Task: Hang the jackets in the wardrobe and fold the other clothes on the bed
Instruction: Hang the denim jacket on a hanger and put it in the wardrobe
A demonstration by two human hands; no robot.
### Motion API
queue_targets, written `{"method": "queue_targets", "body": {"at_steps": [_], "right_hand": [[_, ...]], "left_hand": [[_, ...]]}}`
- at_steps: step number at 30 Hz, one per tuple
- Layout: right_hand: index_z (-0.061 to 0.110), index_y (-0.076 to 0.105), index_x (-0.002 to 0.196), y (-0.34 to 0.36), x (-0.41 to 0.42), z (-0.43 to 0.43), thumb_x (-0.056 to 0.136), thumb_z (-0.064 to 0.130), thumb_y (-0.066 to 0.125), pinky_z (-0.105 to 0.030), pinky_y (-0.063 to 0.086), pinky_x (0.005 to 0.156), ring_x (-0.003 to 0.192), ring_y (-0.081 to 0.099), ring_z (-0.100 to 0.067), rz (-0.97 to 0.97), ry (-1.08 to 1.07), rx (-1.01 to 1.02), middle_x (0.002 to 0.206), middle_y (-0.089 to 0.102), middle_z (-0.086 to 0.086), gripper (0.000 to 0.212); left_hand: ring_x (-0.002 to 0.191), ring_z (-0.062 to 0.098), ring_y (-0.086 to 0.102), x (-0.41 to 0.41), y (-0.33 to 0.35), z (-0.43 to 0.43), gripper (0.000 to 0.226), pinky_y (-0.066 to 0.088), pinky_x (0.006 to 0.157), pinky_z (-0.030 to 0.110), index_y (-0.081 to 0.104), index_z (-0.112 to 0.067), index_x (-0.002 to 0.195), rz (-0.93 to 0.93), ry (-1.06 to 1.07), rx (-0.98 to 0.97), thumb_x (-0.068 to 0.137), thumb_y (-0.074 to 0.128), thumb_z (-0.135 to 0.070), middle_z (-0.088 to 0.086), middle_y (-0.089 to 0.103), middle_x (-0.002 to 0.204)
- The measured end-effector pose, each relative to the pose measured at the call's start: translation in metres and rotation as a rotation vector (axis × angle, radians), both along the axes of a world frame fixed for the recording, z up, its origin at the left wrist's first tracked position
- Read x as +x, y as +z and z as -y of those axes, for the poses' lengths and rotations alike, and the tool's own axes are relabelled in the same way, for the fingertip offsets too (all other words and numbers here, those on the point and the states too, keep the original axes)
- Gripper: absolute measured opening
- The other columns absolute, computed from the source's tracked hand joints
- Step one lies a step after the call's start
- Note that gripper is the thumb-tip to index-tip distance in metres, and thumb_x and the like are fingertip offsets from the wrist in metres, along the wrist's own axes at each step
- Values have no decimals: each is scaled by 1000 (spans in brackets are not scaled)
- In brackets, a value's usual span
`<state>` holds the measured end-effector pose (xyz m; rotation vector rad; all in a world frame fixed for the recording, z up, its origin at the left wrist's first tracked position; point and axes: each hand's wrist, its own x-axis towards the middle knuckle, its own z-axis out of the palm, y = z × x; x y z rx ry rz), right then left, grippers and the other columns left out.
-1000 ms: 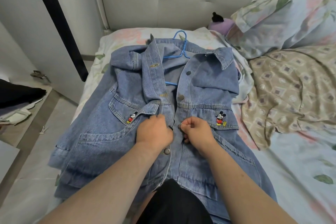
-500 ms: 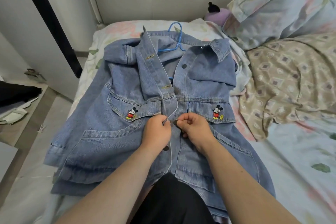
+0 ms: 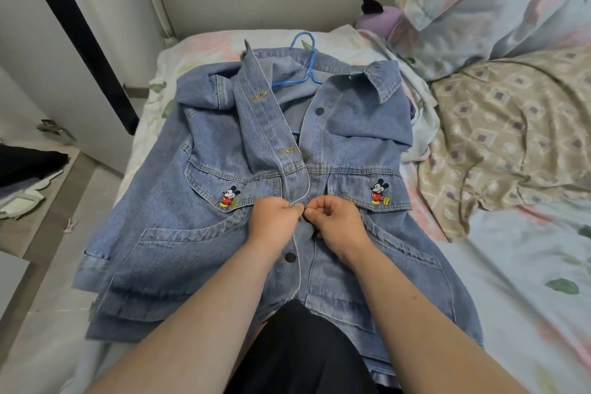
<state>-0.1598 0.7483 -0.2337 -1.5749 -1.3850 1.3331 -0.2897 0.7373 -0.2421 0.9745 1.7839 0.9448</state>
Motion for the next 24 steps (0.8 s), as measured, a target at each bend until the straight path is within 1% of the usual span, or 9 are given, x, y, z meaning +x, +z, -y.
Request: {"method": "queue_targets", "body": {"at_steps": [2,4,6,11,15,18,21,22,24], "right_hand": [[18,69,77,0,0,0,87,8,71,-21,47,51,53,53,-5,-19,-7,-4,60,64,8,14],[17,70,77,1,0,0,86,7,72,-19,47,49,51,54,-3,-28,-14,-7,60,64,8,13],[16,70,77,1,-1,0,85,6,73,-18,48,49,50,54,-2,-34,-20,-14,61,65,7,13],[16,70,78,4,1,0,87,0,68,-17,47,48,50,52,-3,-60,25,-50,61,63,5,19],[10,69,81,8,5,-3,89,-8,59,-19,47,48,52,53,-9,-124,37,-124,62,60,-2,22],[11,70,75,11,7,-6,94,7,58,-24,46,50,54,53,-17,-248,10,-188,59,59,-5,23],[22,63,58,9,4,-5,91,21,68,-26,48,55,53,53,-14,-204,33,-141,55,58,2,34],[20,61,60,7,3,-4,88,17,72,-29,48,58,55,53,-16,-180,20,-126,57,58,0,30],[15,56,64,5,1,-4,85,8,72,-38,45,64,63,50,-23,-136,-15,-117,62,55,-7,28]], "left_hand": [[57,18,49,-4,3,1,29,40,58,30,62,2,67,168,19,-29,84,67,-20,9,55,61],[50,18,53,-12,7,2,20,41,48,22,63,-4,66,343,36,-62,85,61,-10,6,59,56],[46,15,57,-17,9,4,20,43,42,20,68,-7,67,369,-41,-71,84,60,-2,3,64,54],[42,-1,52,-12,6,7,20,42,43,14,71,-18,70,186,-87,8,76,75,1,-8,64,51],[53,-6,57,-8,1,7,22,43,52,7,70,-22,68,25,-108,134,73,80,-3,-8,67,64],[58,-8,56,-4,-2,8,30,42,55,6,65,-30,65,-116,-135,199,72,79,-5,-9,65,67],[56,3,57,1,-4,8,22,51,56,24,64,-24,62,-216,-159,220,72,75,-8,-6,63,63],[58,9,58,3,-4,8,17,53,58,31,66,-20,63,-230,-158,233,72,73,-8,-4,63,62],[60,10,59,6,-5,11,15,53,59,33,68,-19,65,-245,-141,256,73,72,-8,-4,63,63]]}}
